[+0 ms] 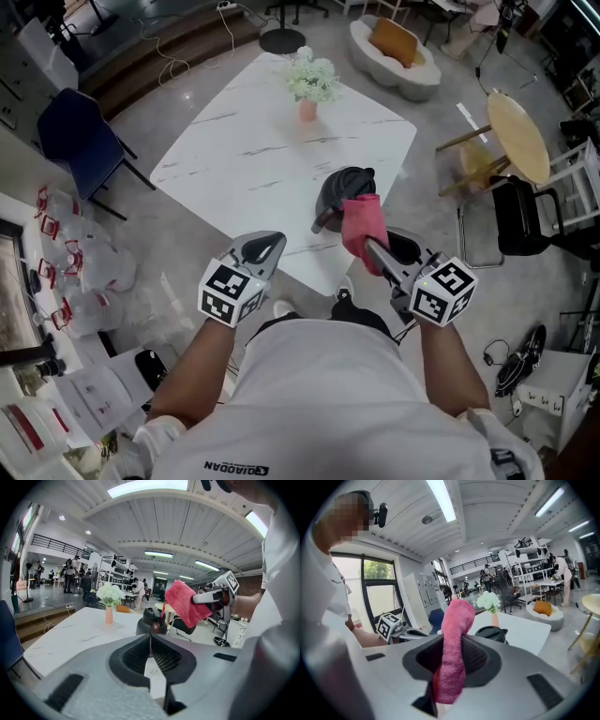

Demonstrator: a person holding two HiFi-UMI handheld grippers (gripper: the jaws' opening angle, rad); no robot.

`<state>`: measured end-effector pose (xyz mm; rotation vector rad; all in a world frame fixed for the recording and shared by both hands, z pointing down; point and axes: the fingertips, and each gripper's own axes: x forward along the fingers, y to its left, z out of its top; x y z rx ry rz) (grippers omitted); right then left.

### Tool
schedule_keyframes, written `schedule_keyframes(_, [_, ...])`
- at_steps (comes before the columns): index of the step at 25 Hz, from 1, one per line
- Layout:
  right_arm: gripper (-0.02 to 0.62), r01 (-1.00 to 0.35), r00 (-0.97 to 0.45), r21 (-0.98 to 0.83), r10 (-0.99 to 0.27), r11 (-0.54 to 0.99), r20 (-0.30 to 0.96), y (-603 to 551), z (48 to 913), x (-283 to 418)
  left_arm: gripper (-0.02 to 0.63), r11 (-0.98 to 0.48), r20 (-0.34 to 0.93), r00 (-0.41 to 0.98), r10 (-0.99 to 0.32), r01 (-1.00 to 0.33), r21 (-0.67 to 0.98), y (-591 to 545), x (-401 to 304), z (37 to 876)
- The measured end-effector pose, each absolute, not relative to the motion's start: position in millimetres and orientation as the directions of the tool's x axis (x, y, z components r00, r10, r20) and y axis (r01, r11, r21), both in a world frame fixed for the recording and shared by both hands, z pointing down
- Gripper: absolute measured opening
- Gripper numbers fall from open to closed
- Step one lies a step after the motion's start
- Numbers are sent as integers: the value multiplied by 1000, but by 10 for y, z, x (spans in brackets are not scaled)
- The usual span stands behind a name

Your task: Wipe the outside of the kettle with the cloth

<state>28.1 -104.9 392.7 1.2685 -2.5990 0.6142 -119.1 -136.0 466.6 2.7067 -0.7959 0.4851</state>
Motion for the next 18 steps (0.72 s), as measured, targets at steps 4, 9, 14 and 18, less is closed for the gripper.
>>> schedule_keyframes(4, [104, -782, -623, -263, -708, 565, 333, -1371, 3743, 337, 35, -801, 389, 775, -498, -583, 134, -1472, -1115, 4613])
schedule_keyframes(9, [104, -767, -638, -221, -679, 602, 363, -1725, 3737, 334, 92, -809, 406, 774, -486, -574, 125, -1525, -874, 4679])
schedule_keyframes(14, [104, -696, -697, -235, -558, 679, 451, -1821, 4012, 162, 143, -834, 440, 773, -456, -544, 91, -1524, -590, 4837])
schedule_keyframes(18, [106, -652, -697, -199, -476, 732, 537, -1890, 4265, 90, 155, -835, 487, 748, -451, -546, 65, -1607, -405, 5014])
